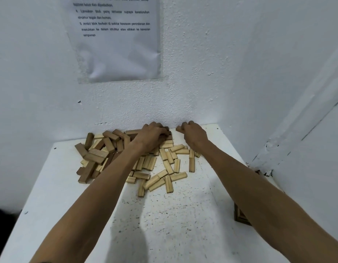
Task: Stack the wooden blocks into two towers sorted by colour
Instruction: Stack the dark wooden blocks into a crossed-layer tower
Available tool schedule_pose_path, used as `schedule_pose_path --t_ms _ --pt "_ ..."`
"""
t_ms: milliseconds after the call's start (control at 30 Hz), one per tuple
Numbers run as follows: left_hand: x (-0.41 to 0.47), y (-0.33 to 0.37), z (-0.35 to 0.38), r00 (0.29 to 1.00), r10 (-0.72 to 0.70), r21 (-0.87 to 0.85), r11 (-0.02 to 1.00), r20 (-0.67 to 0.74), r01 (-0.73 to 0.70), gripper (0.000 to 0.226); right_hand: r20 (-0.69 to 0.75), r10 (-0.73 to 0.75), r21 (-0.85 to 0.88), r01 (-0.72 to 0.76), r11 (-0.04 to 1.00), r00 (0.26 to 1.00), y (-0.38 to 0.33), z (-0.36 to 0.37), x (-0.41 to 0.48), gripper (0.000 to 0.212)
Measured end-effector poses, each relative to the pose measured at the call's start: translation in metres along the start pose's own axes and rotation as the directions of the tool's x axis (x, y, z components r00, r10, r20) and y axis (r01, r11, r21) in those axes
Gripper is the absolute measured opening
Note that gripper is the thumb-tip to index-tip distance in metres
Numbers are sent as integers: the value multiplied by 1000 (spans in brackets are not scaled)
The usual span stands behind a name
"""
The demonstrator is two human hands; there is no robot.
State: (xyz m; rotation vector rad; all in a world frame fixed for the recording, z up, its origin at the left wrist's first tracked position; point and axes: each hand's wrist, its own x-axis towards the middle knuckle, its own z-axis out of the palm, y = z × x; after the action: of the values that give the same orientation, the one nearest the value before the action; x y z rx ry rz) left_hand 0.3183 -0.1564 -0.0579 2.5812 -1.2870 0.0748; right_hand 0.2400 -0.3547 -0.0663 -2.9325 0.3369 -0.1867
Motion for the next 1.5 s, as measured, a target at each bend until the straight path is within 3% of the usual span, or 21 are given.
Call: schedule_pose_path --t_ms 233,433,633,833,1167,1367,1500 --pt "4 7 -4 996 -59 -132 989 63 67 34 9 25 62 -25 998 1000 1 -4 -8 32" --pt "7 14 -8 979 -127 -35 990 162 134 32 34 60 95 -63 994 998 2 -11 -17 24" --pt "8 17 -17 968 -127 88 990 216 110 34 26 68 101 -71 992 997 -5 -22 -28 18" --pt "-3 20 -14 986 -101 38 995 135 97 47 -2 88 138 -87 987 996 -10 -35 -42 19" --pt "-44 37 -48 999 -25 -176 984 -28 20 46 -84 108 253 -84 964 991 -36 -63 -81 16" --pt "-118 71 -49 993 -18 -280 960 -121 -17 41 -105 61 344 -21 939 993 -58 -74 -165 17" --pt "-177 93 -30 996 9 -298 954 -88 -35 39 -82 20 363 11 932 996 -63 -67 -240 25"
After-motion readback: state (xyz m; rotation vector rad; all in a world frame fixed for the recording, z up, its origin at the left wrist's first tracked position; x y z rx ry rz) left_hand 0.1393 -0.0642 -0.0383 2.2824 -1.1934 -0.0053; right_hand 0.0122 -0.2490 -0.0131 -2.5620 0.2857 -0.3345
